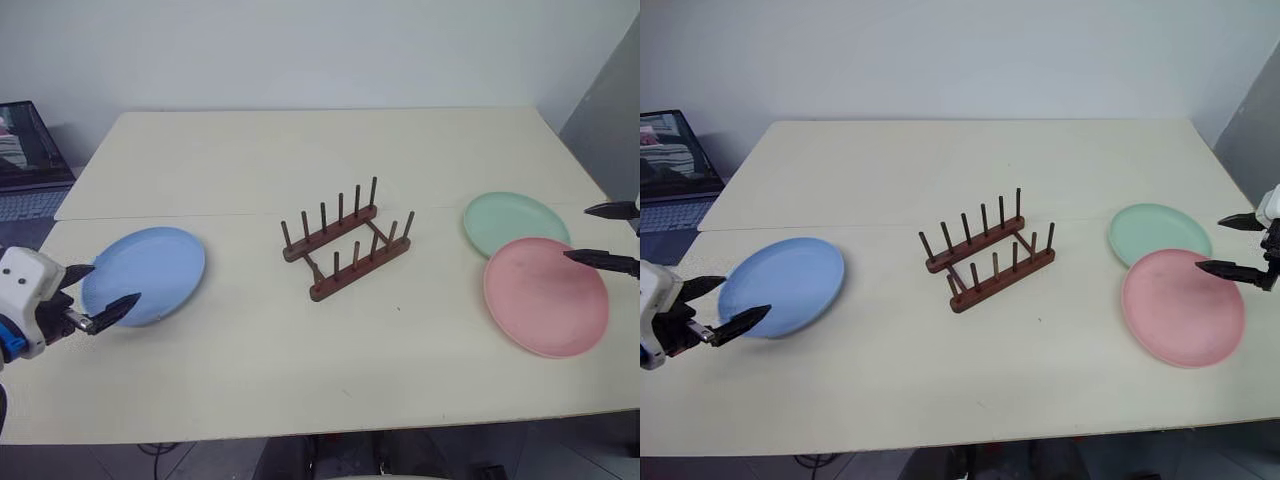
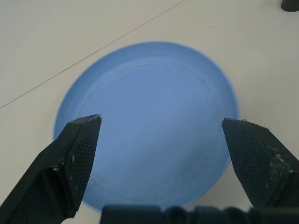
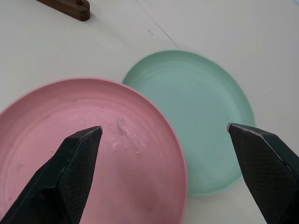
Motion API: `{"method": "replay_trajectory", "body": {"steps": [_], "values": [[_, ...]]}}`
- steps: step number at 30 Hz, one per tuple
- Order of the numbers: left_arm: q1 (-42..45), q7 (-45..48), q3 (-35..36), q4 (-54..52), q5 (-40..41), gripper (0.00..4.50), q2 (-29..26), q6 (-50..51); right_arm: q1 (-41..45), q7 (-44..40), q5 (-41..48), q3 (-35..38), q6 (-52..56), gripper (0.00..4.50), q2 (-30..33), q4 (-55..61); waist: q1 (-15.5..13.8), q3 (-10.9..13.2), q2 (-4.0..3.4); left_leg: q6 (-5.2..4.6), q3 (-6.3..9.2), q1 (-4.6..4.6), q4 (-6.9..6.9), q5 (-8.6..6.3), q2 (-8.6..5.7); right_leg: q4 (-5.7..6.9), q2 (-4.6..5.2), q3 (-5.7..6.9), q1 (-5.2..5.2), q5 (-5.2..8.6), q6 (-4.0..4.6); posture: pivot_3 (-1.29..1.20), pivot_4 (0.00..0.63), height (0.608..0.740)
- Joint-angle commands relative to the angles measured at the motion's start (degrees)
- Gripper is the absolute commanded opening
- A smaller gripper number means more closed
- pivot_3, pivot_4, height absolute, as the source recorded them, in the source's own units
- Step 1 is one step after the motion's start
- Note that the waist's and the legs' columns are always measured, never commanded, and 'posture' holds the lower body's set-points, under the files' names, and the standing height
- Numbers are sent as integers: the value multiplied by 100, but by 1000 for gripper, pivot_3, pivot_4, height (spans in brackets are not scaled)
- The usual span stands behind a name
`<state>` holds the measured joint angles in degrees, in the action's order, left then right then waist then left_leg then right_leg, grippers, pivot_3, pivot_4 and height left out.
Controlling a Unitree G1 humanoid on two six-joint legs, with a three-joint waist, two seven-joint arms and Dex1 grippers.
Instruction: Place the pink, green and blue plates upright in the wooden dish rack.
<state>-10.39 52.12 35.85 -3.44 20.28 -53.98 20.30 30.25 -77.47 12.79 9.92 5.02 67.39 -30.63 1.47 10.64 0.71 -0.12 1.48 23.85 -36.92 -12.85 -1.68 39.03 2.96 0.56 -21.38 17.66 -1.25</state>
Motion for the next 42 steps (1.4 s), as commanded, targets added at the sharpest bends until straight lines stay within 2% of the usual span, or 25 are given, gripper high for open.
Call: {"method": "replay_trajectory", "body": {"steps": [1, 9, 13, 18, 24, 27, 32, 35, 42], "values": [[27, 59, 262, 45, 83, 4491, -16, -158, 166, 11, 70, 85, 74, 4500, 48, 117, 0, 0, 0, 0, 0, 0, 0, 0, 0, 0, 0, 0, 0, 0, 0, 0, 150, 740], [54, 150, 139, 53, 112, 4491, -46, -234, 169, 63, 44, 114, -78, 4500, -9, 161, 1, 0, 0, 0, -1, 0, 0, 0, 0, 0, 0, -1, 0, 0, 0, 0, 150, 740], [201, 221, -190, -268, 234, 4491, 31, -92, -73, -56, 351, 270, 207, 4500, -29, 820, -2, 0, 0, 0, -1, 0, 0, 0, 0, 1, 0, 0, 0, 0, 0, 0, 150, 740], [396, 213, -1338, -1173, 315, 4491, 407, 138, -690, -168, 1030, 640, 1041, 4500, 17, 2197, -51, -1, -2, 0, -1, 2, -3, 0, 0, -1, 1, -2, 4, -3, -5, 0, 150, 740], [920, 12, -2361, -1623, 454, 4491, 885, 627, -1472, -267, 1964, 1190, 2222, 4500, 103, 3761, -149, -7, -11, -1, 1, 2, -3, 0, 2, 3, -3, 1, 2, -3, -6, 0, 150, 740], [1278, -135, -3003, -1538, 291, 4491, 1258, 761, -1715, -68, 2525, 1449, 2838, 4500, 39, 4632, -164, -7, -11, -2, 1, 2, -10, 0, 2, 3, -4, 1, 7, -8, -14, 0, 150, 740], [1683, -266, -3666, -1124, 131, 4491, 1764, 767, -1864, 286, 3051, 1676, 3408, 4500, 5, 5456, -162, -6, -4, -2, -2, 2, -15, 0, 2, 0, -9, -2, 9, -12, -23, 0, 150, 740], [2006, -388, -4110, -708, -109, 4491, 2181, 594, -1821, 483, 3222, 1671, 3604, 4500, 12, 5690, -192, -8, -5, -4, -2, 1, -16, 2, 3, 0, -11, -1, 11, -13, -24, 0, 150, 740], [2446, -595, -4571, 205, -669, 4491, 2703, 71, -1683, 743, 3376, 1525, 3766, 4500, 27, 5824, -229, -7, 5, -8, -3, 2, -18, 4, 2, -2, -13, -2, 12, -16, -29, 0, 150, 740]]}}
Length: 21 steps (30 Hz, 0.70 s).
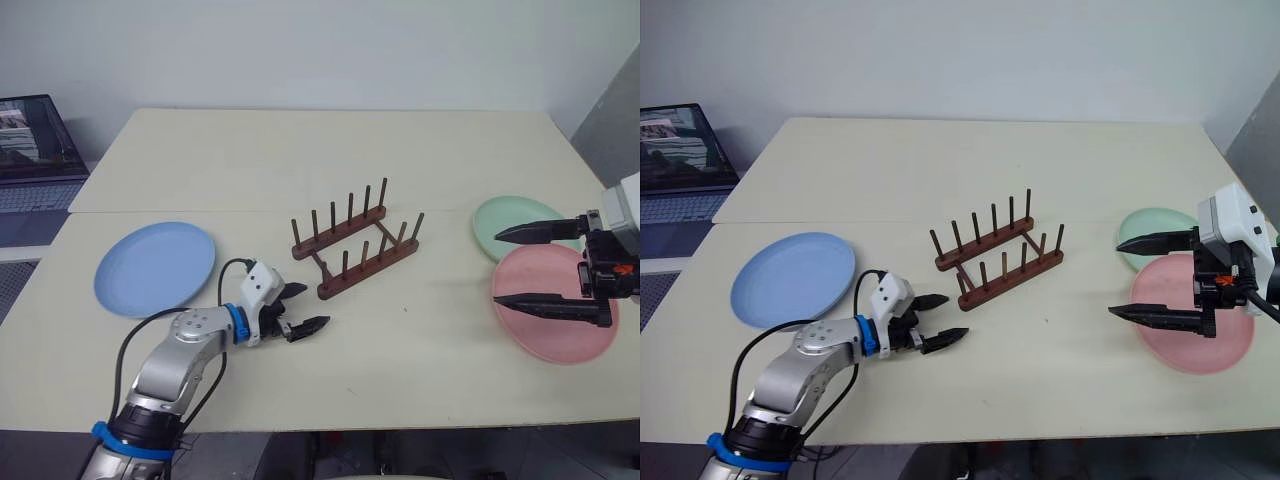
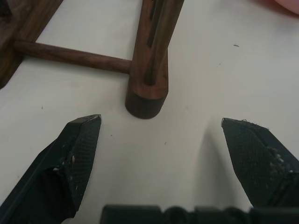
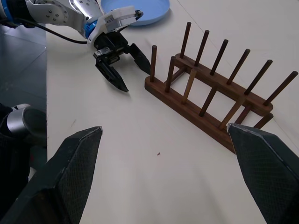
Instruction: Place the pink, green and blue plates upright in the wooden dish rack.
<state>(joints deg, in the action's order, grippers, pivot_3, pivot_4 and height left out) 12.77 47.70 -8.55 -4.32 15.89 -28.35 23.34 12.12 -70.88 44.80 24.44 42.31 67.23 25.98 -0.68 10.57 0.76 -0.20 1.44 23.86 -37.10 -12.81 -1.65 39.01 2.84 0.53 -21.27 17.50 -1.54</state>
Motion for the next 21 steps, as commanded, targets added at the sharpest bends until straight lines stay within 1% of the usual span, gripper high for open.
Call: {"method": "replay_trajectory", "body": {"steps": [1, 12, 15, 20, 21], "values": [[196, -192, -134, 408, -279, 4491, 210, -292, 149, 111, 197, 56, 58, 4500, 46, 175, -34, 0, 0, -2, 2, 0, -1, 1, 0, 1, -1, 2, 1, 0, -1, 0, 150, 740], [576, 42, -430, 845, -474, 4491, 635, -582, 116, 310, 296, -78, 150, 4500, 18, 305, -79, 0, 1, -11, 0, 2, -20, 7, 0, -3, 0, -3, 9, -13, -21, 0, 150, 740], [667, 80, -493, 1060, -593, 3922, 683, -738, 70, 372, 334, -38, 192, 4500, -9, 368, -81, 0, 1, -11, 1, 4, -21, 7, -1, -4, 0, -3, 8, -13, -22, 0, 150, 740], [787, 145, -517, 1336, -730, 2493, 684, -957, -82, 446, 371, 79, 213, 4500, -27, 463, -82, 0, 1, -11, 1, 5, -20, 7, -1, -6, 1, -2, 8, -13, -22, 0, 150, 740], [807, 163, -506, 1377, -748, 2297, 677, -991, -115, 460, 381, 105, 216, 4500, -30, 479, -83, 0, 2, -11, 1, 5, -20, 7, -1, -6, 1, -2, 9, -13, -22, 0, 150, 740]]}}
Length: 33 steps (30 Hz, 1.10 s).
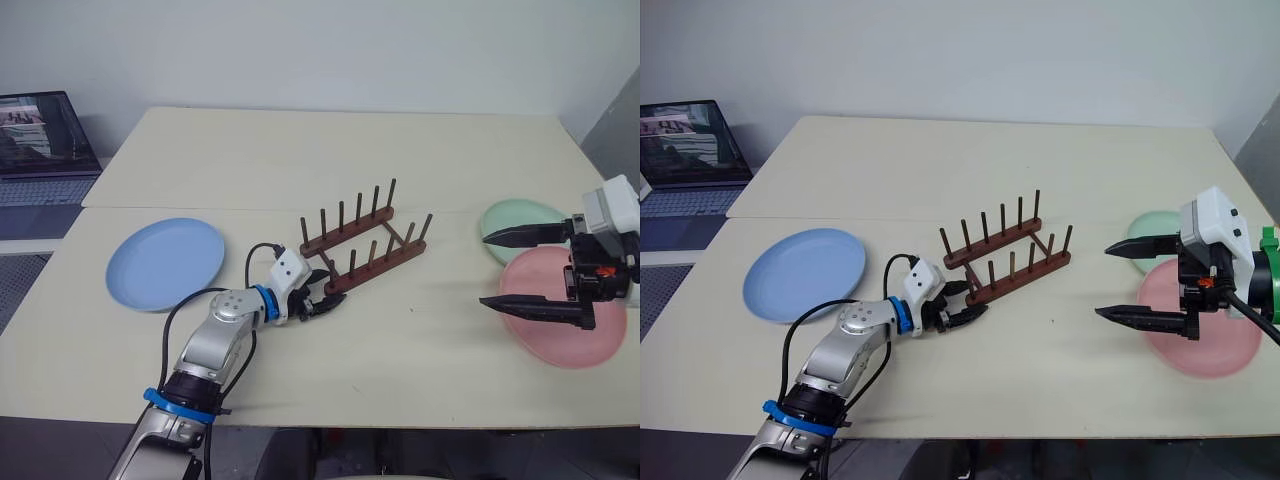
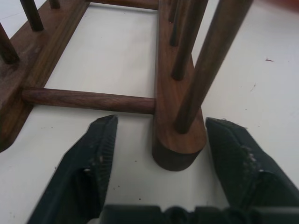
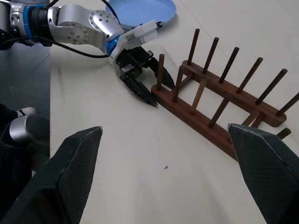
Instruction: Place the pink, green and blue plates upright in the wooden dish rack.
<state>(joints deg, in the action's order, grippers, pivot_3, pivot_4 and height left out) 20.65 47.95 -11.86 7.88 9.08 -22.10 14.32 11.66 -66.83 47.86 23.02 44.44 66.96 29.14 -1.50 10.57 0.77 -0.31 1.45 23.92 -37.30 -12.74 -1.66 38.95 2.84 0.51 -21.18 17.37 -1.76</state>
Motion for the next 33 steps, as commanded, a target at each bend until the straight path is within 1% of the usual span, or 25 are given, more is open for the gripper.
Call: {"method": "replay_trajectory", "body": {"steps": [1, 4, 5, 8, 12, 14, 17, 20, 24, 27, 31, 33], "values": [[32, 161, -158, 184, -69, 2042, 47, -109, -99, 73, 84, 269, 1, 4500, -5, 171, -1, 0, 0, 0, 0, 1, 0, 0, 0, -1, 0, 1, 0, 0, 0, 0, 150, 740], [60, 211, -112, 220, -65, 1219, 15, -176, -230, 100, 69, 345, -31, 4500, -6, 193, 3, 0, 0, 0, 0, 0, 1, 0, 0, -1, 0, 1, 0, 0, 0, 0, 150, 740], [69, 240, -95, 217, -61, 1064, -7, -205, -289, 101, 54, 371, -45, 4500, -9, 200, 3, 0, 0, 0, 0, 0, 1, 0, 0, -1, 0, 1, 0, 0, 0, 0, 150, 740], [91, 423, -57, 138, -27, 1062, -115, -327, -482, 60, -49, 438, -121, 4500, 8, 215, 3, 0, 1, 0, 1, 0, 1, 0, 0, 0, 0, 2, 0, 0, 0, 0, 150, 740], [88, 1034, -126, -232, 63, 1062, -443, -642, -870, -97, -293, 588, -269, 4500, 66, 250, 10, 2, 4, 0, 0, 3, 4, 0, 0, -1, 0, 2, -4, 0, 0, 0, 150, 740], [89, 1511, -311, -414, 13, 1062, -680, -921, -1155, -236, -427, 747, -321, 4500, 101, 294, 6, 2, 3, 0, -1, 5, 7, 0, 0, -1, -1, 0, -8, 0, 0, 0, 150, 740], [166, 1898, -496, -461, -4, 1062, -808, -1109, -1513, -417, -569, 997, -343, 4500, 121, 353, -2, 1, 3, 0, 0, 8, 11, 0, -1, -3, 1, 1, -9, 0, 0, 0, 150, 740], [331, 2088, -658, -226, -132, 1062, -764, -1409, -1772, -517, -611, 1204, -315, 4500, 87, 427, 5, 2, 4, 0, 0, 8, 10, 0, -1, -5, 1, 1, -8, 0, 0, 0, 150, 740], [656, 2153, -789, 381, -281, 1062, -514, -1755, -2080, -543, -711, 1357, -341, 4500, 7, 572, 7, 3, 5, -1, 2, 6, 8, 1, -1, -3, 0, 3, -7, 0, 0, 0, 150, 740], [935, 2233, -858, 888, -402, 1062, -336, -2023, -2217, -513, -724, 1422, -328, 4500, -50, 657, 7, 5, 9, -2, 1, 7, 7, 1, -1, -3, -2, 4, -7, 0, -1, 0, 150, 740], [1141, 2269, -823, 1374, -503, 1062, -239, -2254, -2293, -513, -772, 1453, -341, 4500, -70, 686, 20, 6, 10, -2, 0, 7, 7, 1, -1, -3, -4, 4, -7, -1, -3, 0, 150, 740], [1188, 2234, -765, 1534, -521, 1774, -210, -2356, -2310, -515, -790, 1457, -349, 4500, -76, 686, 21, 6, 11, -2, 2, 7, 7, 1, -1, -3, -6, 5, -7, -1, -3, 0, 150, 740]]}}
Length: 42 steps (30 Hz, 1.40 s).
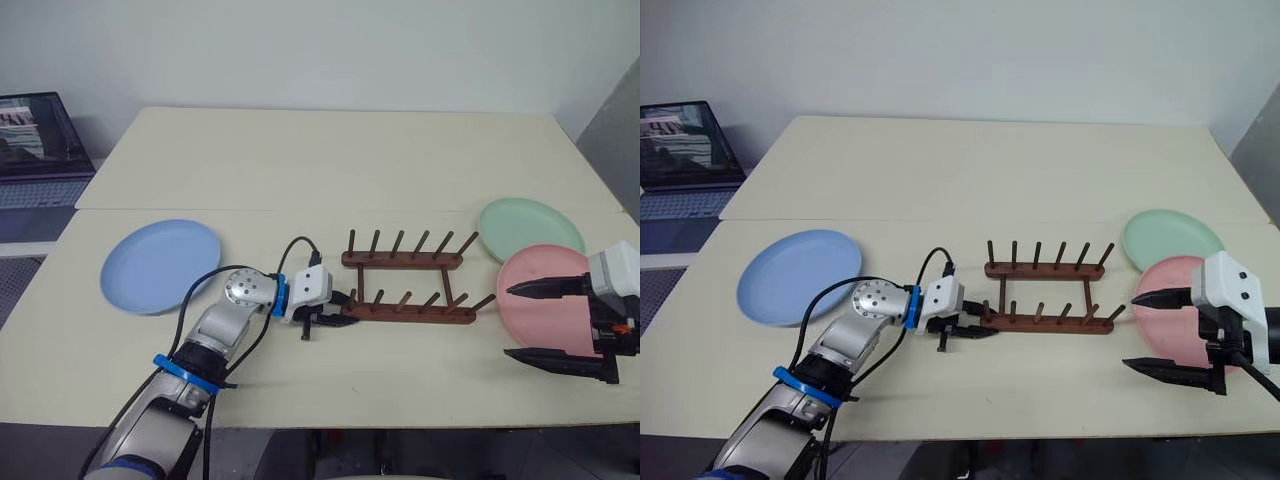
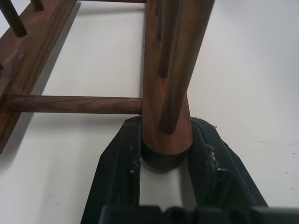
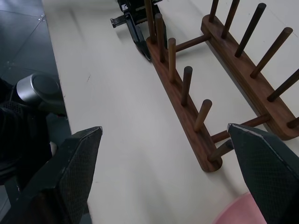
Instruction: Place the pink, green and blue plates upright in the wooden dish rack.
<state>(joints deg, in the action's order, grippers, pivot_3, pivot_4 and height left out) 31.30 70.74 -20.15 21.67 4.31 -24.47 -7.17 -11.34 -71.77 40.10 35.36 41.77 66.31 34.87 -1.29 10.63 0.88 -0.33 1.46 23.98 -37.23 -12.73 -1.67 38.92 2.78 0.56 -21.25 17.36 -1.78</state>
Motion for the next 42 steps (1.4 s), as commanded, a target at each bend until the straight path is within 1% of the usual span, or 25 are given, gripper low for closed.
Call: {"method": "replay_trajectory", "body": {"steps": [1, 6, 8, 10, 15, 17, 20, 22, 23, 25, 29, 32, 33, 35, 36, 38, 42], "values": [[168, -19, 68, 252, -76, 1992, 11, -311, -8, -19, -33, 197, -98, 4500, -10, 104, 0, 0, 0, 0, 0, -1, -1, 0, 0, 2, 0, 0, 0, 0, 0, 0, 150, 740], [282, -20, 277, 327, 61, 3375, -75, -273, 39, 15, -64, 93, -135, 4500, -5, 78, 3, 0, 0, 0, 1, -1, -2, 0, 0, 3, -1, 0, 1, -1, -1, 0, 150, 740], [224, 13, 357, 162, 103, 3886, -198, -275, 47, 19, -65, 79, -146, 4500, -1, 69, 5, 1, 2, 0, 0, -1, -1, 0, 0, 3, -2, -1, 0, -1, -1, 0, 150, 740], [50, 72, 555, -266, 283, 4370, -444, -24, 43, 25, -104, 75, -185, 4500, 5, 56, 11, 1, 2, 0, 1, -1, 0, 0, 1, 3, -2, -1, -1, -1, -1, 0, 150, 740], [-569, -135, 1294, -1435, 738, 4370, -1296, 1039, 70, 246, -509, -126, -464, 4500, -10, -76, 52, 1, 2, 0, 1, -2, 5, 0, 5, 3, -2, -3, -5, 0, -1, 0, 150, 740], [-951, -135, 1626, -2082, 1023, 4370, -1670, 1548, 180, 391, -665, -294, -599, 4500, -49, -199, 53, 1, 2, 1, 3, -4, 5, 0, 5, 3, -2, -2, -3, 0, -1, 0, 150, 740], [-1475, -81, 1920, -2955, 1434, 4370, -2067, 2145, 355, 498, -755, -540, -645, 4500, -28, -331, 56, 1, 2, 1, 0, -5, 5, 0, 5, -1, 3, -6, 1, 0, -1, 0, 150, 740], [-1876, -17, 1931, -3526, 1597, 4012, -2298, 2427, 383, 330, -691, -727, -650, 4500, 34, -305, 52, 1, 2, 1, -1, -5, 4, 0, 5, -3, 6, -6, 1, 0, 0, 0, 150, 740], [-2098, -14, 1847, -3797, 1591, 3832, -2368, 2482, 352, 245, -727, -854, -735, 4328, 34, -265, 42, 1, 2, 1, 0, -4, 5, 0, 5, -4, 6, -6, 0, 0, 1, 0, 150, 740], [-2432, -104, 1660, -4165, 1544, 3223, -2376, 2565, 273, 183, -850, -1102, -883, 3883, 24, -194, 22, 1, 2, 1, 0, -5, 10, 0, 5, -7, 8, -5, 1, 2, 4, 0, 150, 740], [-2718, -412, 1261, -4411, 1359, 1961, -2133, 2640, 111, 269, -1132, -1460, -1150, 2427, -67, -149, -9, 1, 2, 1, 1, -5, 12, 0, 5, -9, 9, -5, 1, 4, 7, 0, 150, 740], [-2653, -873, 1061, -4255, 1308, 1005, -1657, 2784, -7, 505, -1532, -1766, -1321, 1287, -128, -183, -9, 1, 2, 1, 1, -5, 9, 0, 5, -8, 9, -4, 2, 4, 7, 0, 150, 740], [-2617, -942, 924, -4140, 1168, 669, -1556, 2717, -30, 589, -1692, -1920, -1383, 849, -150, -195, -8, 1, 2, 0, 0, -5, 7, 0, 5, -8, 9, -5, 2, 4, 7, 0, 150, 740], [-2476, -1119, 586, -3861, 857, 55, -1262, 2564, 105, 935, -1917, -2317, -1343, 149, -338, -193, -7, -1, 4, 0, 0, -6, 7, 0, 5, -7, 8, -5, 2, 4, 6, 0, 150, 740], [-2414, -1174, 470, -3773, 780, 7, -1148, 2550, 181, 1070, -1982, -2467, -1305, 32, -424, -183, -7, 0, 4, 0, 0, -8, 7, 0, 5, -7, 7, -4, 3, 4, 6, 0, 150, 740], [-2219, -1296, 287, -3563, 666, 7, -884, 2549, 381, 1320, -2149, -2794, -1222, 32, -599, -189, -6, 0, 4, 0, -1, -7, 6, 1, 5, -3, 5, -4, 1, 4, 6, 0, 150, 740], [-1894, -1567, 126, -3130, 412, 7, -504, 2418, 656, 1668, -2398, -3218, -1085, 32, -850, -241, -1, 0, 4, 0, -1, -7, 6, 1, 5, -3, 1, -4, 1, 4, 5, 0, 150, 740]]}}
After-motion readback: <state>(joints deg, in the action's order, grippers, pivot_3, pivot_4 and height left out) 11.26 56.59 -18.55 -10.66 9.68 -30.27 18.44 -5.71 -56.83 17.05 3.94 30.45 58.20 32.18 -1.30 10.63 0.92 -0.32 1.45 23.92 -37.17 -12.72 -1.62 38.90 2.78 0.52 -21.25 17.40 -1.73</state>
